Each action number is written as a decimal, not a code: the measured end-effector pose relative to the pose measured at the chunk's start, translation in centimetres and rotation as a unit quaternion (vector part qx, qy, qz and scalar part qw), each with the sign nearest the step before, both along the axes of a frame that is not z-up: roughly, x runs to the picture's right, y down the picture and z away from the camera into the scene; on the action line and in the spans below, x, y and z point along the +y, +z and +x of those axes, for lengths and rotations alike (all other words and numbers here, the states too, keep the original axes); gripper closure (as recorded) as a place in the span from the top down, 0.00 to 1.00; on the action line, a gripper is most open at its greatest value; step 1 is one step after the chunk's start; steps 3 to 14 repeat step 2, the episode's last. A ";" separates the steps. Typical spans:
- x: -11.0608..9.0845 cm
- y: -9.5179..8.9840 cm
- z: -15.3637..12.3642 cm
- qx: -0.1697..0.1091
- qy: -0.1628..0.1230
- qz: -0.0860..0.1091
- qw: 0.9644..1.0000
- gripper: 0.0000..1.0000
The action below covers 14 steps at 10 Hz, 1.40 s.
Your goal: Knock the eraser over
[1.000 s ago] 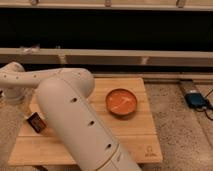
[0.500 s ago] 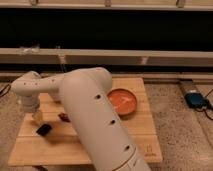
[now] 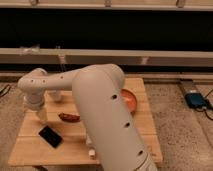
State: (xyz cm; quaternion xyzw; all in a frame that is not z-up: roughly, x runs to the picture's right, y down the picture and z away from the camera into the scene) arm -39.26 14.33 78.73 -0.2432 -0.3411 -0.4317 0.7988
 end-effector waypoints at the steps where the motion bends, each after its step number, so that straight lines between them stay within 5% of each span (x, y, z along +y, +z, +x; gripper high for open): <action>1: 0.1 0.0 -0.1 -0.001 -0.001 0.000 1.000 0.80; 14: 0.1 0.0 -0.1 -0.001 -0.001 0.000 1.000 0.80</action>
